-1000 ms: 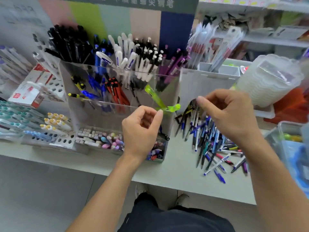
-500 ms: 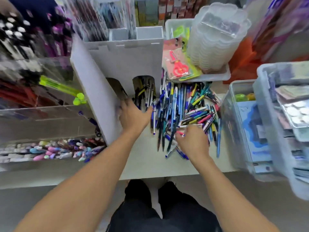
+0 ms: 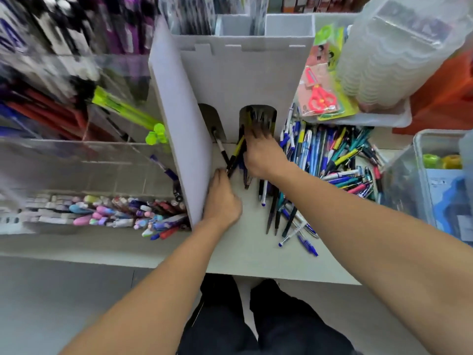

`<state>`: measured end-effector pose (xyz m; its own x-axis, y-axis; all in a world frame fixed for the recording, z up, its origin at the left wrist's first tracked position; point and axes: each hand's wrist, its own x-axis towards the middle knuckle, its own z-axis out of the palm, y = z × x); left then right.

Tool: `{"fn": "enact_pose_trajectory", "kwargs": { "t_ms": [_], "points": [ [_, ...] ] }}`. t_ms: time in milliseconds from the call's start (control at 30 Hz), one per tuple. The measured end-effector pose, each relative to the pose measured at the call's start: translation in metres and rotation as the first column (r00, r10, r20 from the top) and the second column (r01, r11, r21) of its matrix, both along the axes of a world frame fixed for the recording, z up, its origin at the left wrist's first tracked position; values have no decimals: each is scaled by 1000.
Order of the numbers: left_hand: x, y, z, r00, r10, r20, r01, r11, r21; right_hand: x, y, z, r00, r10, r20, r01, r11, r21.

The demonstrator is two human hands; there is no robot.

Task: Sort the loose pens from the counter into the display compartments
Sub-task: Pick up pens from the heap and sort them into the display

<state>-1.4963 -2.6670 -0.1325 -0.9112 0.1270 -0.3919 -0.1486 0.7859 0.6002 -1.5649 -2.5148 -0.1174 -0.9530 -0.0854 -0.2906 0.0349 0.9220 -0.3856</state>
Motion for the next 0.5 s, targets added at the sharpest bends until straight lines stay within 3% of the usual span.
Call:
{"fn": "enact_pose_trajectory", "kwargs": {
  "t_ms": [133,300,400,500],
  "points": [
    [29,-12,-1,996,66,66,-67,998,12,-37,-5,-10,980,-98,175,98,995,10],
    [31,-14,3,978,157,136,-171,981,94,-34,-10,-16,977,-67,202,46,993,108],
    [28,-8,17,966,251,60,-258,951,169,-10,-19,-17,978,-58,203,35,993,115],
    [24,3,30,962,260,-78,-243,953,180,19,-27,-12,976,-36,217,16,996,93]
  ]
}}
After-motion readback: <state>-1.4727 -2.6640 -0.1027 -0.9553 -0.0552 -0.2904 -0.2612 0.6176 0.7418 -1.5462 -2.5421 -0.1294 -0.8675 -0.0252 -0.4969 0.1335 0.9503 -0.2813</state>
